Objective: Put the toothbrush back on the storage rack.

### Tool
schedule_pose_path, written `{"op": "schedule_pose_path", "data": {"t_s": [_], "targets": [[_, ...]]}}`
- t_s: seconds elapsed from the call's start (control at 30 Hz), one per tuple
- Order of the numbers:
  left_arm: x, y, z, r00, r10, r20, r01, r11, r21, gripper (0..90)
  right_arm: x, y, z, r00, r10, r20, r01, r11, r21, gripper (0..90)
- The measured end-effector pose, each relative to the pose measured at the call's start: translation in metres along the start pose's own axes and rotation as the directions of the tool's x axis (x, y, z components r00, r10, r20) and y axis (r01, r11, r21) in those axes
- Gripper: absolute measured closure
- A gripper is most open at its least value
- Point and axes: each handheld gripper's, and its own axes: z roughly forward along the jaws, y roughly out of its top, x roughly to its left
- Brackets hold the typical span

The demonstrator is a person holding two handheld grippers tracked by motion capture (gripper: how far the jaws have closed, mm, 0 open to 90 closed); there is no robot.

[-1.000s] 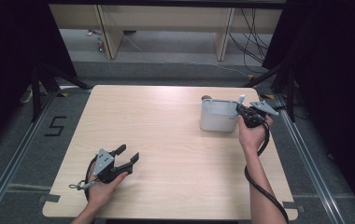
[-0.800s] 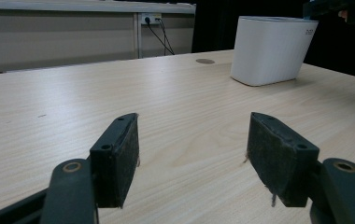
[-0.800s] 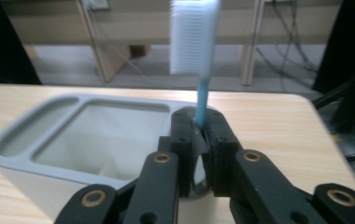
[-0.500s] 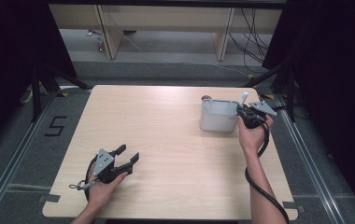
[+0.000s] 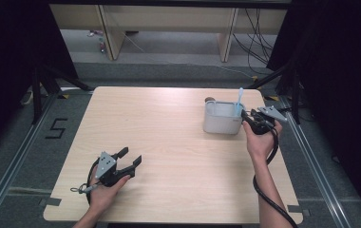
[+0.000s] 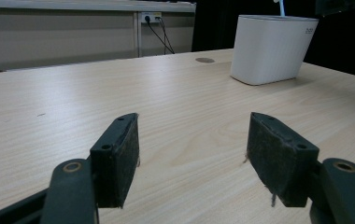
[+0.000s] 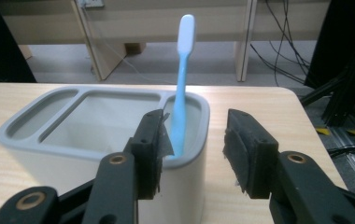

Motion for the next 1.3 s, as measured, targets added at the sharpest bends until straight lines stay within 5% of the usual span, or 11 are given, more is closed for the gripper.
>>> {"op": "schedule_pose_path", "data": {"t_s": [0.2,0.43,0.57,1.0,1.03,1.07,1.17,1.23,1.3], "targets": [[-0.001,0.000,0.000,1.0000,-0.001,-0.001,0.001,1.0000,-0.001,34.1,0.006,-0.007,-0.015,0.9989,0.033,-0.032,-0.032,0.999,0.041,54.9],[0.000,0.000,0.000,1.0000,-0.002,0.000,0.002,1.0000,0.004,34.3,0.006,-0.018,-0.028,0.9972,-0.010,-0.074,0.017,0.996,0.092,53.2],[-0.001,0.000,0.000,1.0000,-0.003,0.000,0.003,1.0000,0.000,34.3,0.007,-0.035,-0.039,0.9913,0.015,-0.131,0.002,0.992,0.129,52.8],[0.000,0.000,0.000,1.0000,-0.006,0.000,0.006,1.0000,0.002,34.2,0.011,-0.086,-0.068,0.9839,0.014,-0.178,0.018,0.985,0.174,53.3],[0.000,0.000,0.000,1.0000,-0.006,0.000,0.006,1.0000,0.003,34.2,0.015,-0.089,-0.073,0.9847,0.069,-0.160,-0.035,0.978,0.205,53.3],[0.000,0.000,0.000,1.0000,-0.007,0.001,0.007,1.0000,0.004,34.2,0.013,-0.094,-0.073,0.9841,0.035,-0.174,-0.002,0.983,0.183,53.3],[0.000,0.000,0.000,0.9999,-0.015,0.001,0.015,0.9999,0.004,34.3,0.021,-0.104,-0.077,0.9783,0.081,-0.191,-0.043,0.980,0.196,53.8],[0.001,0.000,0.000,0.9999,-0.014,0.003,0.014,0.9999,0.001,34.1,0.020,-0.107,-0.078,0.9791,0.037,-0.200,-0.004,0.987,0.161,54.4],[0.001,0.000,0.000,0.9999,-0.015,0.002,0.015,0.9999,0.001,33.9,0.023,-0.107,-0.080,0.9806,0.045,-0.191,-0.020,0.991,0.132,54.5]]}}
